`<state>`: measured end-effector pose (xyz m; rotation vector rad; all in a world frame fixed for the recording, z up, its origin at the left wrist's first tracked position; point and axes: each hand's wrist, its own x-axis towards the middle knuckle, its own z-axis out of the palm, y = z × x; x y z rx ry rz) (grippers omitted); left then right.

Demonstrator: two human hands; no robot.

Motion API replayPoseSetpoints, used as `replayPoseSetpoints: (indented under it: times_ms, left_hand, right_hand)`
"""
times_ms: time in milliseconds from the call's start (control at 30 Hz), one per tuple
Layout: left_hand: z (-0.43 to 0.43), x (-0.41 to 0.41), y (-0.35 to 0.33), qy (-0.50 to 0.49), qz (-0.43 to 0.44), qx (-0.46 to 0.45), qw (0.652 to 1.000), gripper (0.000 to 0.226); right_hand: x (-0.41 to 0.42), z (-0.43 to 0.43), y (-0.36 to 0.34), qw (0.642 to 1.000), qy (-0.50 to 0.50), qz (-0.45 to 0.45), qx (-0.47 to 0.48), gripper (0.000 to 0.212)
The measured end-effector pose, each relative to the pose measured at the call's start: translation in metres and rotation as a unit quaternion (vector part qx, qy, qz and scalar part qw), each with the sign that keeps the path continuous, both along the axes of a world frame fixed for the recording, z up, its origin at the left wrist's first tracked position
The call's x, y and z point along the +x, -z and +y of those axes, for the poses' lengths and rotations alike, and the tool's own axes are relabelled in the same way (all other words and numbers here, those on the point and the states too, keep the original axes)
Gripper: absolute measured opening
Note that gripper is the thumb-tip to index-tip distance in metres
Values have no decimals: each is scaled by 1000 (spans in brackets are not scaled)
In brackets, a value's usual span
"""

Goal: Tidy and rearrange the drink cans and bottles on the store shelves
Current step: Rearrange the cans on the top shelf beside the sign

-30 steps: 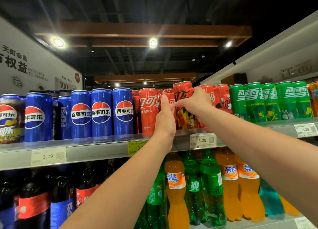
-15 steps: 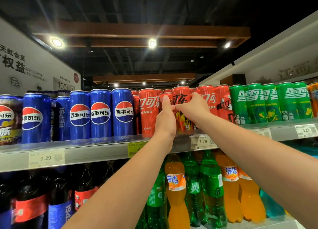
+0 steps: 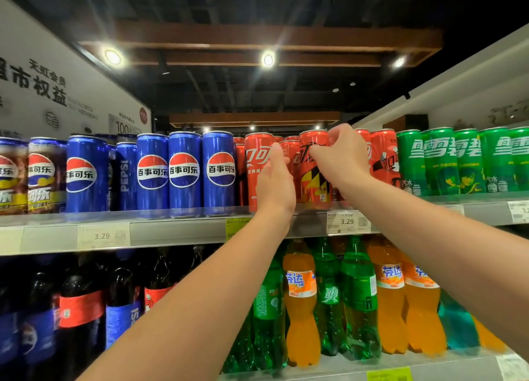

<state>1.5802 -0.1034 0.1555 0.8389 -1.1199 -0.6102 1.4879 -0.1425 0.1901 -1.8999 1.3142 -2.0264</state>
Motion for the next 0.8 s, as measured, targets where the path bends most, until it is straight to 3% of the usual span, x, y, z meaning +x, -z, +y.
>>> replayPoseSetpoints:
  times_ms: [133,267,467,800]
  left_hand:
    - [11,18,0,-71,23,-14,997,59]
    - [23,41,-1,-69,47,-4,996,54]
    - [32,60,2,-51,30,39,997,67]
    - [27,62,-3,-12,-11,64,998,71]
  right_hand:
    - [20,14,4,996,-53,35,-55,27]
    - [46,18,13,989,-123,71,25,38]
    - [63,11,19,978,-129,89,141,69]
    - [66,5,21,962,-123,142,197,57]
